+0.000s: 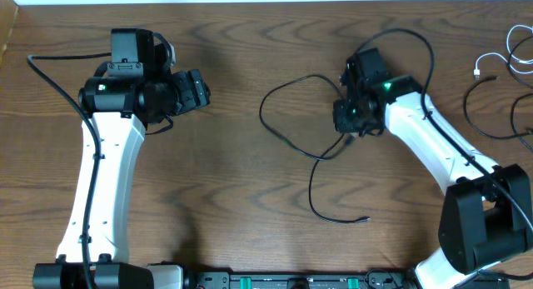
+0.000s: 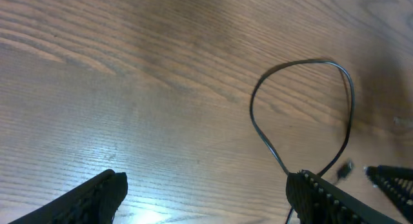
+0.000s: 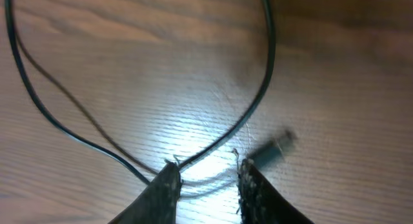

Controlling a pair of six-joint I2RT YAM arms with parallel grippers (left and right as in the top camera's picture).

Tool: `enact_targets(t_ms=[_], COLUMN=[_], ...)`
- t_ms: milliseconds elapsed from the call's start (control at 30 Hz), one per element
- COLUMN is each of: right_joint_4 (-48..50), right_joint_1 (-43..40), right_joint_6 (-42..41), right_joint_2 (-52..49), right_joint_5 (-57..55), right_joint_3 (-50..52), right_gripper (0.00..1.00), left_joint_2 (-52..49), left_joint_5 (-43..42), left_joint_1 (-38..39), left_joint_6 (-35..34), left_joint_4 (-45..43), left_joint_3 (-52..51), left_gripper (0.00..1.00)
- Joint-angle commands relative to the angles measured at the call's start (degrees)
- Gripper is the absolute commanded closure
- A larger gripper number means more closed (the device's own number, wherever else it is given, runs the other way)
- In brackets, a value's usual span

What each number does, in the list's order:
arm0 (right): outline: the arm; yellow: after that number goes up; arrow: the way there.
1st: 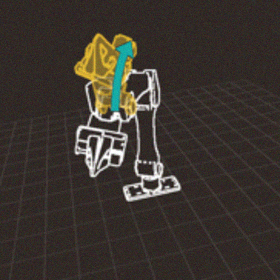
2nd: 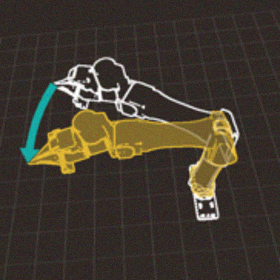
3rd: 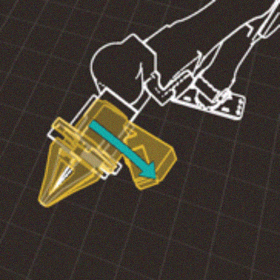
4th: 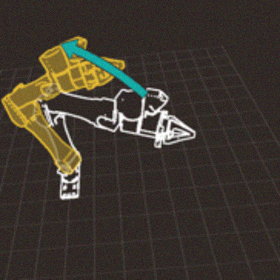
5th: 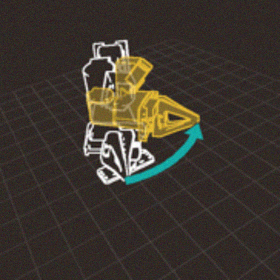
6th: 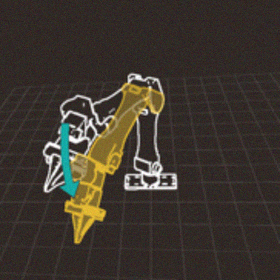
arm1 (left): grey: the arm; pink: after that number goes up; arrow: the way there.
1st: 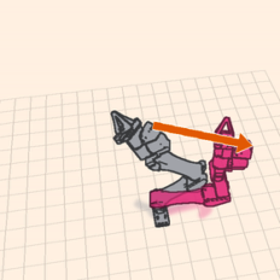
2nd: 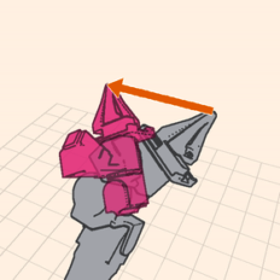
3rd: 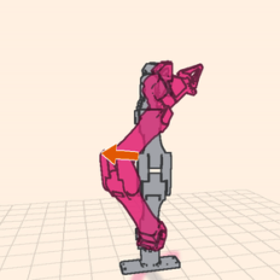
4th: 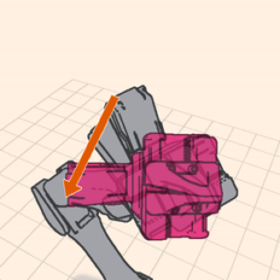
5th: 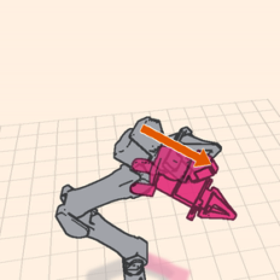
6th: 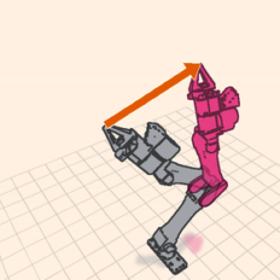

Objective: Untangle cables

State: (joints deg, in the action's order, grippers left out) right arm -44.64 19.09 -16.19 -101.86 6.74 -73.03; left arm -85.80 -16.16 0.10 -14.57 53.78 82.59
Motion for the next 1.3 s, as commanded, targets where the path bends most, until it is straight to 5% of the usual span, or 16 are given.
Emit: enact_targets(t_ms=[0,400,667,800,1000,1267], right_joint_4=[0.72,0.11,0.09,0.04,0.13,1.33], right_joint_1=[0.13,2.03,6.6,8.5,11.98,16.37], right_joint_6=[-0.72,-2.78,-22.71,-32.98,-45.22,-60.54], right_joint_2=[-0.48,-0.48,-0.48,-0.48,-0.48,-0.48], right_joint_5=[-0.61,7.19,-0.98,-4.31,-7.39,-10.95], right_joint_3=[2.49,2.6,2.62,2.67,3.04,7.56], right_gripper=[0.67,0.53,0.34,0.15,0.18,0.35], left_joint_2=[-0.35,-0.35,-0.35,-0.35,-0.35,-0.35], left_joint_5=[0.37,0.37,0.37,0.37,0.37,0.35], left_joint_1=[-0.09,-0.09,-0.09,-0.09,-0.09,-0.09], left_joint_6=[0.98,0.98,0.98,0.98,0.98,0.98], left_joint_4=[0.17,0.17,0.17,0.2,0.17,0.2], left_joint_3=[-0.74,-0.74,-0.74,-1.05,-1.64,-1.64], left_gripper=[0.15,0.15,0.15,0.15,0.15,0.15])
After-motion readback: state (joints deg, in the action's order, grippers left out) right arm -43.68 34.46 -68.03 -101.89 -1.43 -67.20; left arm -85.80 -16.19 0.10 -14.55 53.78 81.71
